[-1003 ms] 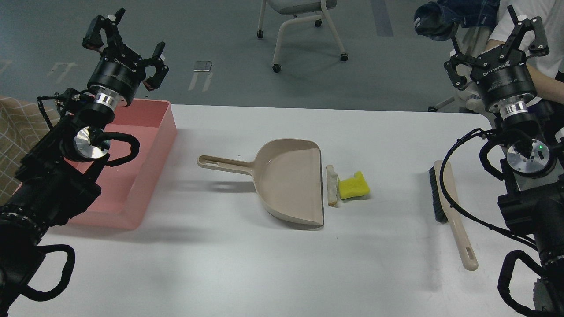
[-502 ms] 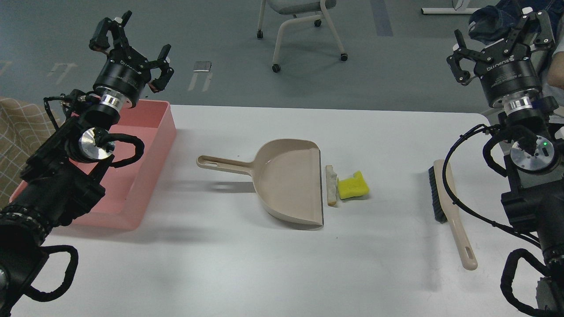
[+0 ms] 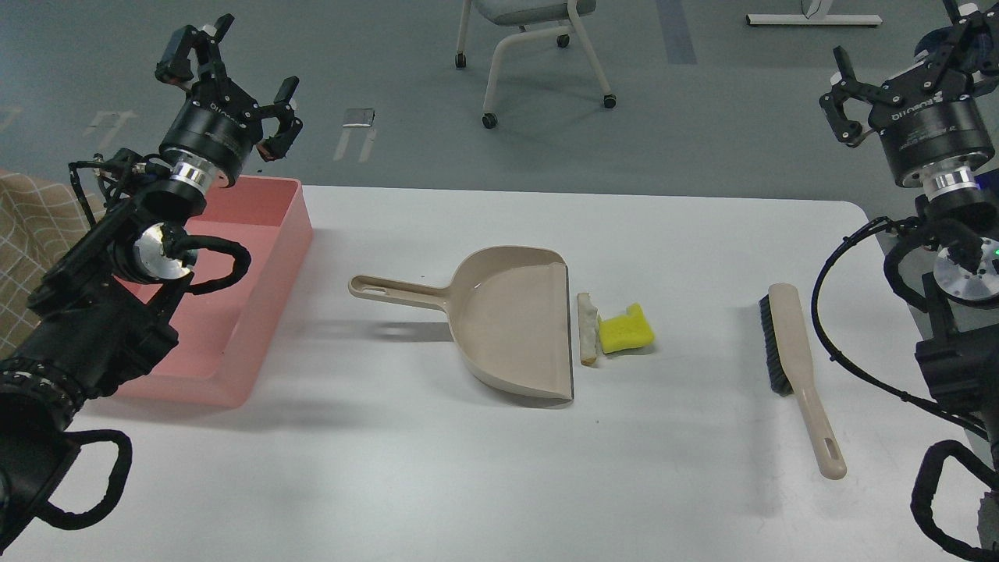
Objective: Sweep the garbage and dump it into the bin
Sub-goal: 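Lower the left gripper from above the pink bin toward the dustpan handle, then grasp the beige dustpan handle with the left gripper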
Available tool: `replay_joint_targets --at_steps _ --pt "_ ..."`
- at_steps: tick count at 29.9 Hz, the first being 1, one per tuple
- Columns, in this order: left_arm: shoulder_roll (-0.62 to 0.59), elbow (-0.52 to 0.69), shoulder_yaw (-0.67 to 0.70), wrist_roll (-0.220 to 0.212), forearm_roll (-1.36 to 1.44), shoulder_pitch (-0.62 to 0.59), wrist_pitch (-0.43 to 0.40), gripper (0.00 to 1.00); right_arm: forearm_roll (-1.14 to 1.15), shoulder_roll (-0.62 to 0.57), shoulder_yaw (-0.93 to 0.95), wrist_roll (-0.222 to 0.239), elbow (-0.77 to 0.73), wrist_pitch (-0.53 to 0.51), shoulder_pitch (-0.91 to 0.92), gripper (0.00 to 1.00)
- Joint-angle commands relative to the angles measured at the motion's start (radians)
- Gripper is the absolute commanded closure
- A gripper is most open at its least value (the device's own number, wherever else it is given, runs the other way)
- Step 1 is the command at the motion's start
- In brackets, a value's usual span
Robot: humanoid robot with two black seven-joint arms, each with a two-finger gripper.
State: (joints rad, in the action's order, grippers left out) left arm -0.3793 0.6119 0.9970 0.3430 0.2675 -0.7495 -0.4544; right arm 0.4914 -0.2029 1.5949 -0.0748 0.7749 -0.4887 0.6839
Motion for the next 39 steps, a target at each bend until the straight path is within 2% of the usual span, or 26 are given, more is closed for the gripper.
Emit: replay_joint_targets --at_steps 1,12,16,19,22,23,25,32,34,36,39 --pt "0.002 0.000 0.000 0.008 -0.008 0.004 -0.010 0.02 -0.002 -0.043 -0.001 0.001 -0.002 0.000 -0.009 0.00" --pt "0.003 0.019 -0.003 0.001 -0.013 0.016 -0.015 0.02 -0.004 -0.033 0.005 -0.002 -0.003 0.000 -0.010 0.00" --pt "-0.024 0.092 -0.005 0.004 -0.013 0.036 -0.009 0.02 -0.001 -0.033 0.005 -0.003 -0.006 0.000 -0.007 0.00" --pt "-0.087 0.252 0.005 0.005 -0.016 0.128 0.005 0.02 -0.001 -0.033 0.005 -0.005 -0.005 0.000 -0.009 0.00" --pt "-0.134 0.484 0.020 0.004 -0.017 0.241 0.095 0.02 -0.001 -0.033 0.004 -0.005 -0.005 0.000 -0.014 0.00" --pt "-0.135 0.485 0.020 0.004 -0.017 0.242 0.095 0.02 -0.001 -0.033 0.004 -0.005 -0.005 0.000 -0.014 0.00" --pt "-0.182 0.636 0.017 0.001 -0.016 0.314 0.147 0.02 -0.001 -0.033 0.004 -0.005 -0.003 0.000 -0.023 0.00" --pt "-0.251 0.817 0.020 0.004 -0.011 0.528 0.163 0.03 -0.001 -0.040 0.007 -0.003 0.000 0.000 -0.037 0.00" --pt "-0.276 0.928 0.019 0.004 -0.002 0.597 0.213 0.03 -0.001 -0.043 0.007 -0.003 0.000 0.000 -0.038 0.00" --pt "-0.277 0.982 0.015 0.004 0.002 0.642 0.233 0.03 -0.001 -0.041 0.007 -0.003 0.000 0.000 -0.043 0.00" --pt "-0.267 0.997 0.009 0.004 0.039 0.682 0.238 0.03 -0.001 -0.035 0.008 -0.003 0.003 0.000 -0.049 0.00"
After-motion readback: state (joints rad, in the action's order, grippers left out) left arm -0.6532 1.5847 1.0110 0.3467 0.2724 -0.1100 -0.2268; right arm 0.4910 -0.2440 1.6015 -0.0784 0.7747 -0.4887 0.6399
